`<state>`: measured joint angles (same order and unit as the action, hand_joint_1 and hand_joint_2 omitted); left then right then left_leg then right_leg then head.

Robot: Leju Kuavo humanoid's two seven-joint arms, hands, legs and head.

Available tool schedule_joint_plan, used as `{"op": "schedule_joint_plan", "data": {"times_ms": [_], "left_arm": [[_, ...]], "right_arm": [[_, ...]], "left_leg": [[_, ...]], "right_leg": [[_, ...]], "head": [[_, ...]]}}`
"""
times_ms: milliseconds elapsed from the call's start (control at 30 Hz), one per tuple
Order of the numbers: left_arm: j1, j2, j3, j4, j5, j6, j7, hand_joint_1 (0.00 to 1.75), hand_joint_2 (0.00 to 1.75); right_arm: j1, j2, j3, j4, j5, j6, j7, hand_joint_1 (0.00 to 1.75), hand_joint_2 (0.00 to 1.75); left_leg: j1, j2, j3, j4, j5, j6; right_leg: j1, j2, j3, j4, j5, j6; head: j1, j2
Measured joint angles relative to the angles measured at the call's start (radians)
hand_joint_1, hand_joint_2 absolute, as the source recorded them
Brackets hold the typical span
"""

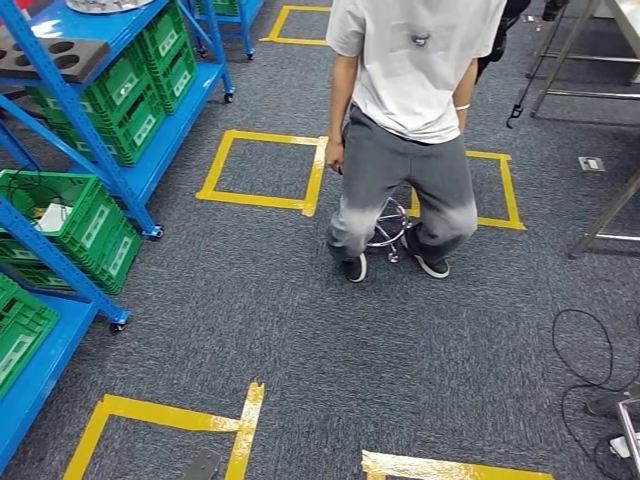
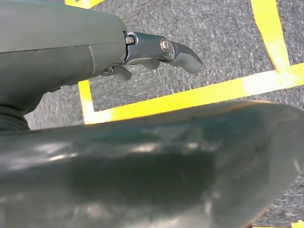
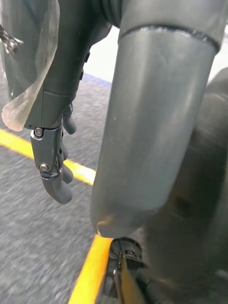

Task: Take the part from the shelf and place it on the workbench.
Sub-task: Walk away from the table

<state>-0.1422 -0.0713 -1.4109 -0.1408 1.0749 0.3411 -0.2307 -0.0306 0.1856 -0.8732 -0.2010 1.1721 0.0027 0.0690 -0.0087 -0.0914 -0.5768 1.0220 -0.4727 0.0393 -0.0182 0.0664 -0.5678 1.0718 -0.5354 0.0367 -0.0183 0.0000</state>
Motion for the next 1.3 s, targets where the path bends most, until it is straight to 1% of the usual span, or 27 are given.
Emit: {"op": "schedule_joint_plan", "data": {"times_ms": [67,133,200,267,333,367,400,433,500,567,633,667,733,800,833,867,900,933,967,1000,1033,1067,1100,1133,1167,1233,1300], "left_arm": [[-0.001,0.000,0.000,0.000,0.000,0.001,0.000,0.00,0.00],[0.001,0.001,0.000,0.000,0.000,0.002,0.000,0.00,0.00],[0.003,0.001,0.000,0.000,0.000,0.002,0.000,0.00,0.00],[-0.001,0.001,-0.001,0.000,0.000,0.002,0.000,0.00,0.00],[-0.002,0.001,-0.001,0.000,0.000,0.002,0.000,0.00,0.00],[-0.001,0.001,-0.001,0.000,0.000,0.002,0.000,0.00,0.00],[0.001,0.001,-0.001,0.000,0.000,0.001,0.000,0.00,0.00],[0.002,0.001,-0.001,0.000,0.000,0.001,0.000,0.00,0.00],[0.001,0.002,-0.001,0.000,-0.001,0.001,0.000,0.00,0.00],[-0.002,0.002,-0.002,0.000,-0.001,0.001,0.000,0.00,0.00],[-0.001,0.003,-0.002,0.000,-0.001,0.001,0.001,0.00,0.00],[0.002,0.003,-0.002,0.000,-0.001,0.001,0.002,0.00,0.00],[0.003,0.003,-0.002,0.000,-0.001,0.001,0.005,0.00,0.00],[0.000,0.002,-0.003,0.000,-0.001,0.000,0.005,0.00,0.00],[-0.001,0.001,-0.004,0.000,-0.001,-0.001,0.006,0.00,0.00],[0.000,0.001,-0.005,0.000,-0.001,-0.002,0.006,0.00,0.00],[0.001,0.001,-0.007,0.000,-0.001,-0.002,0.006,0.00,0.00],[0.001,0.001,-0.008,0.000,-0.001,-0.002,0.006,0.00,0.00],[0.001,0.000,-0.010,0.000,-0.001,-0.002,0.006,0.00,0.00],[0.001,0.000,-0.011,0.000,-0.001,-0.002,0.006,0.00,0.00],[0.000,0.000,-0.013,0.000,-0.001,-0.003,0.007,0.00,0.00],[-0.001,0.000,-0.014,0.000,-0.001,-0.003,0.007,0.00,0.00],[-0.001,0.000,-0.016,0.000,-0.001,-0.003,0.007,0.00,0.00],[0.000,0.001,-0.017,0.000,-0.001,-0.003,0.008,0.00,0.00],[0.002,0.001,-0.017,0.000,-0.001,-0.003,0.008,0.00,0.00],[0.003,0.001,-0.018,0.000,-0.001,-0.002,0.008,0.00,0.00],[0.000,0.000,-0.018,0.000,-0.001,0.000,0.009,0.00,0.00]], "right_arm": [[-0.001,0.000,0.000,0.001,0.000,0.000,-0.001,0.00,0.00],[-0.001,-0.001,0.000,0.001,0.001,0.000,-0.001,0.00,0.00],[-0.001,-0.001,-0.001,0.001,0.001,0.000,-0.002,0.00,0.00],[0.000,-0.001,-0.001,0.001,0.001,0.000,-0.003,0.00,0.00],[0.003,-0.001,-0.001,0.001,0.002,0.001,-0.003,0.00,0.00],[0.003,-0.001,-0.001,0.001,0.003,0.001,-0.003,0.00,0.00],[0.002,-0.001,-0.001,0.001,0.004,0.001,-0.003,0.00,0.00],[0.001,-0.001,-0.001,0.001,0.005,0.002,-0.003,0.00,0.00],[-0.001,-0.001,-0.001,0.001,0.005,0.002,-0.003,0.00,0.00],[-0.002,-0.001,-0.001,0.001,0.005,0.003,-0.003,0.00,0.00],[-0.004,-0.001,-0.001,0.001,0.004,0.005,-0.003,0.00,0.00],[-0.005,-0.001,-0.001,0.001,0.003,0.006,-0.004,0.00,0.00],[-0.006,-0.002,-0.001,0.001,0.001,0.011,-0.005,0.00,0.00],[-0.003,-0.002,-0.001,0.001,0.000,0.014,-0.006,0.00,0.00],[-0.002,-0.002,-0.001,0.001,0.000,0.015,-0.006,0.00,0.00],[-0.001,-0.002,-0.001,0.001,-0.001,0.015,-0.005,0.00,0.00],[0.000,-0.002,-0.001,0.001,-0.001,0.016,-0.005,0.00,0.00],[0.000,-0.002,-0.001,0.001,-0.001,0.016,-0.005,0.00,0.00],[0.000,-0.002,-0.001,0.001,-0.001,0.016,-0.005,0.00,0.00],[0.000,-0.002,-0.001,0.002,-0.001,0.016,-0.005,0.00,0.00],[-0.001,-0.003,-0.001,0.002,-0.002,0.017,-0.005,0.00,0.00],[-0.001,-0.003,-0.001,0.003,-0.002,0.018,-0.006,0.00,0.00],[-0.001,-0.004,-0.001,0.004,-0.002,0.019,-0.006,0.00,0.00],[-0.001,-0.004,-0.002,0.004,-0.003,0.020,-0.006,0.00,0.00],[-0.001,-0.005,-0.002,0.004,-0.003,0.022,-0.005,0.00,0.00],[-0.001,-0.005,-0.003,0.004,-0.005,0.025,-0.006,0.00,0.00],[0.000,-0.005,-0.004,0.004,-0.005,0.029,-0.007,0.00,0.00]], "left_leg": [[0.002,-0.022,-0.009,0.004,0.002,-0.012],[0.006,-0.040,-0.017,0.006,0.005,-0.023],[0.004,-0.005,-0.033,0.040,-0.016,-0.032],[0.002,0.055,-0.082,0.146,-0.073,-0.040],[0.005,0.077,-0.137,0.264,-0.120,-0.045],[0.006,0.081,-0.146,0.287,-0.120,-0.045],[0.007,0.084,-0.137,0.270,-0.102,-0.043],[0.006,0.092,-0.109,0.217,-0.068,-0.039],[-0.005,0.136,-0.038,0.081,-0.015,-0.026],[-0.017,0.170,-0.005,0.014,-0.008,-0.016],[-0.020,0.156,-0.003,0.004,-0.009,-0.009],[-0.017,0.146,0.000,-0.002,-0.007,-0.005],[-0.009,0.122,0.005,-0.012,-0.001,0.004],[-0.005,0.096,0.006,-0.014,0.000,0.009],[-0.005,0.082,0.006,-0.013,0.000,0.010],[-0.004,0.068,0.007,-0.013,-0.001,0.010],[-0.003,0.053,0.008,-0.012,-0.002,0.009],[-0.001,0.038,0.010,-0.010,-0.003,0.007],[0.001,0.023,0.012,-0.007,-0.006,0.003],[0.002,0.009,0.011,-0.003,-0.009,-0.002],[0.003,-0.004,0.008,0.002,-0.012,-0.008],[0.004,-0.015,0.003,0.005,-0.012,-0.014],[0.005,-0.027,-0.001,0.007,-0.011,-0.020],[0.007,-0.038,-0.005,0.007,-0.008,-0.025],[0.008,-0.036,-0.008,0.010,-0.010,-0.030],[0.006,0.008,-0.028,0.054,-0.036,-0.038],[0.005,0.064,-0.084,0.174,-0.097,-0.047]], "right_leg": [[-0.003,0.037,0.024,-0.049,0.005,-0.005],[-0.001,0.019,0.030,-0.054,0.007,-0.014],[-0.001,-0.011,0.035,-0.059,0.009,-0.028],[0.002,-0.046,0.039,-0.062,0.007,-0.038],[0.007,-0.081,0.042,-0.062,0.003,-0.043],[0.009,-0.097,0.043,-0.062,0.001,-0.045],[0.010,-0.111,0.046,-0.062,-0.002,-0.045],[0.011,-0.124,0.050,-0.062,-0.005,-0.045],[0.015,-0.147,0.057,-0.062,-0.013,-0.040],[0.018,-0.168,0.062,-0.063,-0.021,-0.031],[0.019,-0.189,0.071,-0.066,-0.026,-0.021],[0.018,-0.183,0.075,-0.064,-0.031,-0.017],[0.014,-0.130,0.051,-0.012,-0.065,-0.007],[0.010,-0.077,-0.020,0.122,-0.124,-0.002],[0.009,-0.070,-0.057,0.186,-0.142,0.001],[0.008,-0.068,-0.083,0.221,-0.142,0.003],[0.008,-0.067,-0.090,0.216,-0.120,0.004],[0.006,-0.063,-0.077,0.169,-0.080,0.005],[0.003,-0.049,-0.052,0.100,-0.036,0.007],[-0.001,-0.020,-0.026,0.034,-0.006,0.008],[-0.004,0.006,-0.003,-0.015,0.010,0.006],[-0.005,0.025,0.009,-0.038,0.012,0.002],[-0.005,0.032,0.014,-0.042,0.007,-0.004],[-0.004,0.020,0.018,-0.044,0.009,-0.012],[-0.003,0.007,0.020,-0.046,0.010,-0.018],[-0.004,-0.021,0.026,-0.051,0.011,-0.031],[0.000,-0.054,0.030,-0.053,0.007,-0.041]], "head": [[0.000,0.000],[0.000,0.000],[-0.005,0.000],[-0.009,0.000],[-0.010,0.000],[-0.010,0.000],[-0.010,0.000],[-0.010,0.000],[-0.010,0.000],[-0.010,0.000],[-0.010,0.000],[-0.010,0.000],[-0.007,0.000],[-0.003,0.000],[-0.002,0.000],[-0.002,0.000],[-0.002,0.000],[-0.002,0.000],[-0.002,0.000],[-0.001,0.000],[0.000,0.000],[0.000,0.000],[0.000,0.000],[-0.001,0.000],[-0.002,0.000],[-0.008,0.000],[-0.013,0.000]]}}
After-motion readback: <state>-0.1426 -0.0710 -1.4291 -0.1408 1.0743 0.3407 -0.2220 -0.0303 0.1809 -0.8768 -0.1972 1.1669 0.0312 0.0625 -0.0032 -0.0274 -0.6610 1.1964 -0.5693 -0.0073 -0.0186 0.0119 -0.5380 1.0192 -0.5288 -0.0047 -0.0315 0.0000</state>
